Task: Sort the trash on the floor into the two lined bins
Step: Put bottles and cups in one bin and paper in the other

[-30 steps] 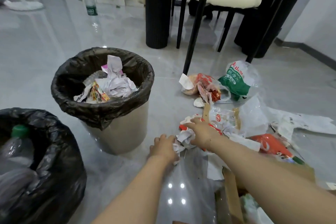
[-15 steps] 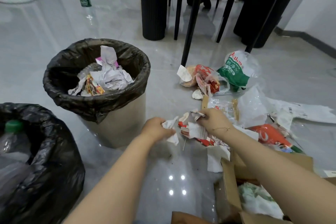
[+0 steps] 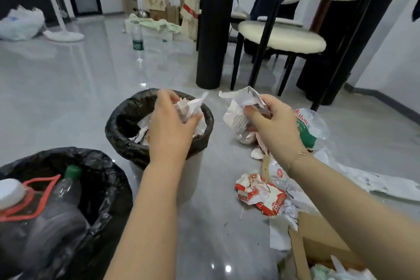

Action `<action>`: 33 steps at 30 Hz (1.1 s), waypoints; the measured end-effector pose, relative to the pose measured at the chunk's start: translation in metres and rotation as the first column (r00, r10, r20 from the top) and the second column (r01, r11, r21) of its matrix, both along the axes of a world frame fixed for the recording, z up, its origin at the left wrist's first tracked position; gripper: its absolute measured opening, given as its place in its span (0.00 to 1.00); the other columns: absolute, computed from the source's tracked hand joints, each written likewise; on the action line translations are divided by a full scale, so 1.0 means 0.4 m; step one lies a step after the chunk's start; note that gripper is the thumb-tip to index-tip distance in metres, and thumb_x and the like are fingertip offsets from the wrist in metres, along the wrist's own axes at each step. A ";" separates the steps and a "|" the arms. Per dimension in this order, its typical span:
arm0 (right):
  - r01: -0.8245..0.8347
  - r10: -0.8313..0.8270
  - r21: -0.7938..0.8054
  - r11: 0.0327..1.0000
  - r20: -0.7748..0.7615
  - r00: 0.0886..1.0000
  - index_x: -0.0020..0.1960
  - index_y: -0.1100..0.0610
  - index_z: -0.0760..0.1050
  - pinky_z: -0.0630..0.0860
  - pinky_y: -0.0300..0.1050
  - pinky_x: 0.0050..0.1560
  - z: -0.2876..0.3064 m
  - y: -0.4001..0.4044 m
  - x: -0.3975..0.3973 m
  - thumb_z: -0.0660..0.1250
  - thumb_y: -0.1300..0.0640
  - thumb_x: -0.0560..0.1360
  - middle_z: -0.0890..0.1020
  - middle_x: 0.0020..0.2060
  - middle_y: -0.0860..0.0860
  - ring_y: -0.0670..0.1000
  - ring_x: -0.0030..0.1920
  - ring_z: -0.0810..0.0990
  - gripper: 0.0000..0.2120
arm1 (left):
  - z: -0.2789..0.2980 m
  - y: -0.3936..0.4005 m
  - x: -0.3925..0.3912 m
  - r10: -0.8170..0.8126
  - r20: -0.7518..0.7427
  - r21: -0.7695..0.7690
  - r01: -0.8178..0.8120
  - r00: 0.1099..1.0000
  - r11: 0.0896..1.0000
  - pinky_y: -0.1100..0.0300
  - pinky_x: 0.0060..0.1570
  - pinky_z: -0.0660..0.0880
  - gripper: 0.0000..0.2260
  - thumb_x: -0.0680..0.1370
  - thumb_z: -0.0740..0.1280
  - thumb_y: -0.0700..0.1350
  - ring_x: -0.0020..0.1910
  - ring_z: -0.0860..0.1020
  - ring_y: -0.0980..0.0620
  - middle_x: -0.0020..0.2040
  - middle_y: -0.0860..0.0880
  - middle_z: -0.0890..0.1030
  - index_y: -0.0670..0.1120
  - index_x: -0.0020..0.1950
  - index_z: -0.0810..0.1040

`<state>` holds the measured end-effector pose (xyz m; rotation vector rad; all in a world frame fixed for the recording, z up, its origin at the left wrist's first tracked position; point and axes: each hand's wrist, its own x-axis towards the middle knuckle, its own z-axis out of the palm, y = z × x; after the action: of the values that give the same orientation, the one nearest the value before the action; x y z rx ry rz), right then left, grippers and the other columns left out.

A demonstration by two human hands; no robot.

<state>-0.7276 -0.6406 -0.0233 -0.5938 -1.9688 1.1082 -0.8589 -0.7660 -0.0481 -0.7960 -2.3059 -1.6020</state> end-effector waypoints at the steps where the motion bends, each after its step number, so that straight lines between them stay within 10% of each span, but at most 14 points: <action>1: -0.013 0.013 0.027 1.000 0.006 1.000 0.51 0.57 0.76 0.82 0.44 0.42 0.010 -0.006 -0.039 0.66 0.56 0.77 0.82 0.45 0.51 0.49 0.45 0.83 0.05 | -0.003 -0.012 -0.019 0.076 -0.010 0.060 -0.076 0.997 0.995 0.60 0.44 0.68 0.20 0.72 0.74 0.49 0.46 0.72 0.53 0.55 0.50 0.71 0.46 0.55 0.66; 7: -0.029 0.020 0.101 0.994 0.085 0.996 0.42 0.51 0.69 0.80 0.53 0.43 -0.032 -0.001 -0.288 0.69 0.54 0.74 0.77 0.41 0.50 0.53 0.43 0.79 0.08 | -0.082 -0.055 -0.137 0.204 0.101 -0.158 -0.187 0.974 0.970 0.58 0.59 0.68 0.20 0.72 0.74 0.47 0.58 0.71 0.47 0.63 0.44 0.66 0.43 0.61 0.74; 12: -0.201 -0.071 0.532 0.822 0.446 0.892 0.46 0.54 0.70 0.71 0.49 0.43 -0.105 0.028 -0.390 0.65 0.58 0.76 0.77 0.45 0.51 0.55 0.45 0.75 0.03 | -0.129 -0.077 -0.176 0.266 0.151 -0.535 -0.147 0.952 0.832 0.32 0.69 0.37 0.18 0.79 0.58 0.60 0.77 0.39 0.44 0.78 0.47 0.52 0.57 0.65 0.74; 16: -0.367 -0.197 0.612 0.700 0.660 0.725 0.48 0.55 0.75 0.74 0.48 0.43 -0.129 0.039 -0.428 0.62 0.65 0.72 0.79 0.47 0.52 0.57 0.48 0.77 0.08 | -0.158 -0.081 -0.196 0.288 0.186 -0.328 -0.217 0.939 0.919 0.38 0.73 0.42 0.16 0.82 0.56 0.50 0.77 0.42 0.46 0.79 0.48 0.49 0.53 0.68 0.74; 20: -0.605 -0.129 0.369 0.706 0.907 0.402 0.39 0.56 0.76 0.75 0.47 0.42 -0.129 0.047 -0.447 0.65 0.55 0.74 0.80 0.40 0.54 0.56 0.43 0.76 0.07 | -0.165 -0.083 -0.200 0.157 0.411 0.099 -0.215 0.898 0.972 0.58 0.71 0.53 0.28 0.79 0.60 0.38 0.77 0.51 0.47 0.79 0.47 0.49 0.48 0.78 0.56; 23: -0.560 -0.064 0.459 0.690 0.810 0.584 0.32 0.55 0.69 0.70 0.48 0.39 -0.080 0.044 -0.440 0.63 0.54 0.75 0.75 0.38 0.56 0.58 0.42 0.74 0.14 | -0.166 -0.091 -0.203 -0.024 0.572 0.316 -0.193 0.820 0.929 0.56 0.72 0.59 0.30 0.78 0.56 0.37 0.75 0.61 0.52 0.78 0.52 0.57 0.53 0.79 0.52; 25: -0.554 0.065 0.465 0.691 0.723 0.688 0.53 0.50 0.79 0.71 0.51 0.58 -0.034 0.022 -0.432 0.62 0.52 0.77 0.75 0.60 0.53 0.54 0.60 0.73 0.09 | -0.164 -0.092 -0.201 -0.083 0.620 0.371 -0.199 0.780 0.907 0.53 0.72 0.62 0.30 0.79 0.56 0.39 0.73 0.63 0.53 0.77 0.54 0.60 0.57 0.78 0.52; 27: -0.661 0.208 0.261 0.704 0.814 0.543 0.73 0.41 0.62 0.60 0.50 0.73 -0.007 -0.009 -0.426 0.62 0.42 0.77 0.57 0.76 0.48 0.51 0.73 0.61 0.25 | -0.160 -0.093 -0.197 -0.132 0.641 0.419 -0.201 0.756 0.885 0.51 0.71 0.63 0.30 0.78 0.56 0.39 0.73 0.64 0.53 0.77 0.55 0.60 0.59 0.77 0.52; 33: -0.721 0.081 0.007 0.693 0.993 0.087 0.74 0.33 0.42 0.45 0.62 0.75 -0.070 -0.086 -0.473 0.54 0.28 0.72 0.43 0.77 0.44 0.57 0.77 0.43 0.35 | -0.155 -0.096 -0.194 -0.174 0.662 0.452 -0.203 0.729 0.868 0.53 0.72 0.62 0.31 0.78 0.54 0.35 0.73 0.63 0.54 0.77 0.55 0.60 0.58 0.78 0.54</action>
<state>-0.9169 -0.6751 -0.0512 -0.3789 -3.6559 0.2631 -0.9367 -0.8044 -0.1100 -0.0224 -2.0550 -2.6753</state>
